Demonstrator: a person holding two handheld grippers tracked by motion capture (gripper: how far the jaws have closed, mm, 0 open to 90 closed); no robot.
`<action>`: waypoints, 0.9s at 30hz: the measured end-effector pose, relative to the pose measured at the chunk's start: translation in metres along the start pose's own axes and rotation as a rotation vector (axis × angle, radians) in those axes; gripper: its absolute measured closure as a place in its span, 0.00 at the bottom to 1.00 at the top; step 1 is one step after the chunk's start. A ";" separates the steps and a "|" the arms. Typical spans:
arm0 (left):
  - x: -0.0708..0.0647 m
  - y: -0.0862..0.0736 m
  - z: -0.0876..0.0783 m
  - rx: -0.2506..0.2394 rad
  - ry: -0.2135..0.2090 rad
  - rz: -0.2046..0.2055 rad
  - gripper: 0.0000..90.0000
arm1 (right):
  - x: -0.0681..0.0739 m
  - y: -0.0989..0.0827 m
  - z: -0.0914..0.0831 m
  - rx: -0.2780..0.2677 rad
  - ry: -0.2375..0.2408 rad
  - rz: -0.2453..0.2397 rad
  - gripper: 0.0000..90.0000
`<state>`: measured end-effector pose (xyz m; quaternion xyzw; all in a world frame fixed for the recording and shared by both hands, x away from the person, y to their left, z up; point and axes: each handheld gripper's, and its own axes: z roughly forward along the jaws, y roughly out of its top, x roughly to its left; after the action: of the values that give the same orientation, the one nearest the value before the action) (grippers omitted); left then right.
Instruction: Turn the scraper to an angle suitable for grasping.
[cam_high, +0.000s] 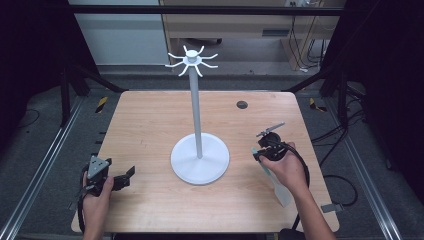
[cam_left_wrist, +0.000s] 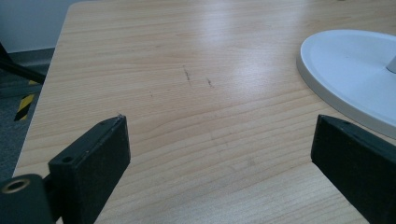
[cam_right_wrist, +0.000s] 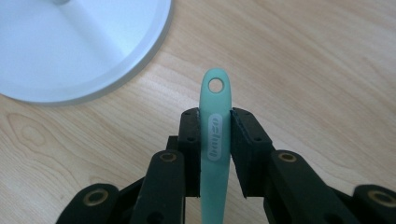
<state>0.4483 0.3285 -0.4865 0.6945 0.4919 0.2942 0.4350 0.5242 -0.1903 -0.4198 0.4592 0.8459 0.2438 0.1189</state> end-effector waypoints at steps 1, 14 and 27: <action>0.000 0.000 0.000 0.001 0.000 0.000 0.05 | -0.001 0.001 -0.003 -0.003 0.000 -0.002 0.83; -0.002 0.000 0.001 0.005 -0.003 0.001 0.05 | -0.007 0.010 -0.034 -0.087 -0.016 0.005 0.83; 0.000 0.000 0.001 0.002 0.000 0.003 0.05 | -0.009 0.024 -0.058 -0.198 -0.029 0.002 0.83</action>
<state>0.4484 0.3279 -0.4870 0.6957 0.4909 0.2944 0.4340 0.5219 -0.2043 -0.3577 0.4495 0.8153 0.3199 0.1756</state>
